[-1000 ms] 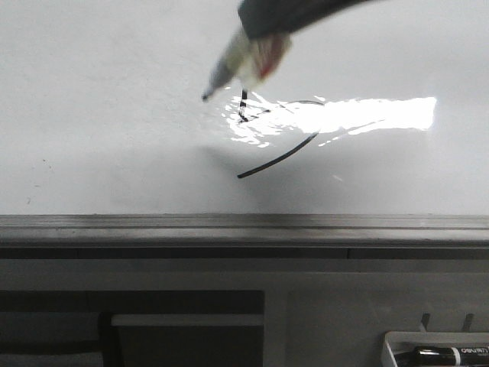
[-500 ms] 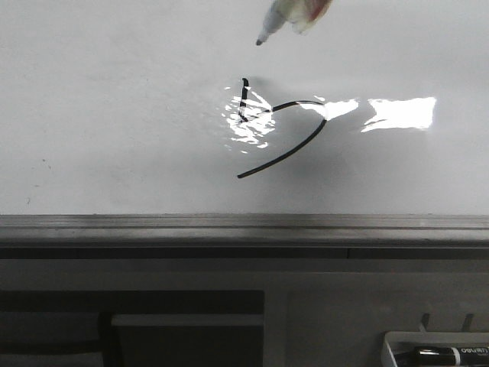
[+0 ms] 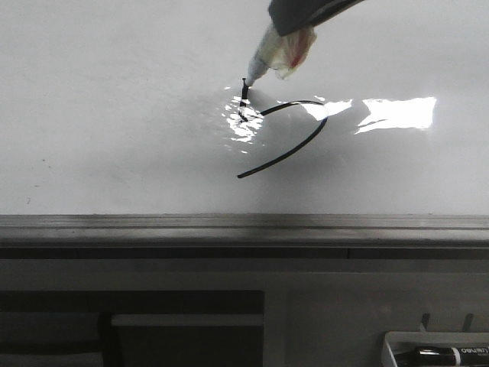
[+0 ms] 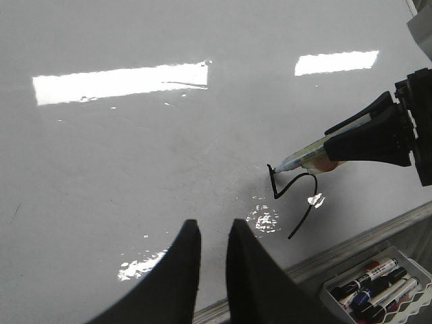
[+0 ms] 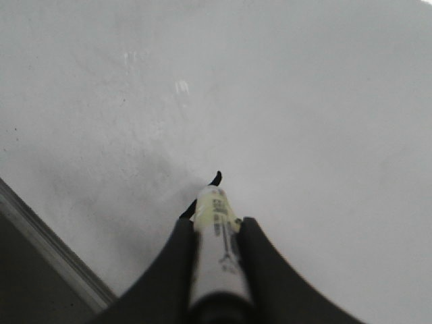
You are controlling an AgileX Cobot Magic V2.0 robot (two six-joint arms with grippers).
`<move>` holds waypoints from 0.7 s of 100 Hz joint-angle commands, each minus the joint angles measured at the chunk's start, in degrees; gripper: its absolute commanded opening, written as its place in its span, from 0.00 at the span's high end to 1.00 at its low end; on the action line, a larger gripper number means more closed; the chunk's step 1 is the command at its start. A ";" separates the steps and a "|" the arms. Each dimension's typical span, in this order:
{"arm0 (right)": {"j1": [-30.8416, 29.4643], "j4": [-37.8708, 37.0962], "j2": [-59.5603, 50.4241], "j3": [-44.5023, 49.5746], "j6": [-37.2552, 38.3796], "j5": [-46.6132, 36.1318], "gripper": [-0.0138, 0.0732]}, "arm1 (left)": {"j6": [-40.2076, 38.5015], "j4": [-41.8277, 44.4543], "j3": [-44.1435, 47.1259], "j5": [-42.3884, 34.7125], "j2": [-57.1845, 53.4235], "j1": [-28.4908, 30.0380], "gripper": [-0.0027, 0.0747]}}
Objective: Write number 5 on whiteboard
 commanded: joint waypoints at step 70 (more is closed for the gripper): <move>-4.43 -1.39 -0.03 -1.76 2.03 10.56 0.89 | -0.48 -1.34 -1.49 -4.37 0.64 0.21 0.87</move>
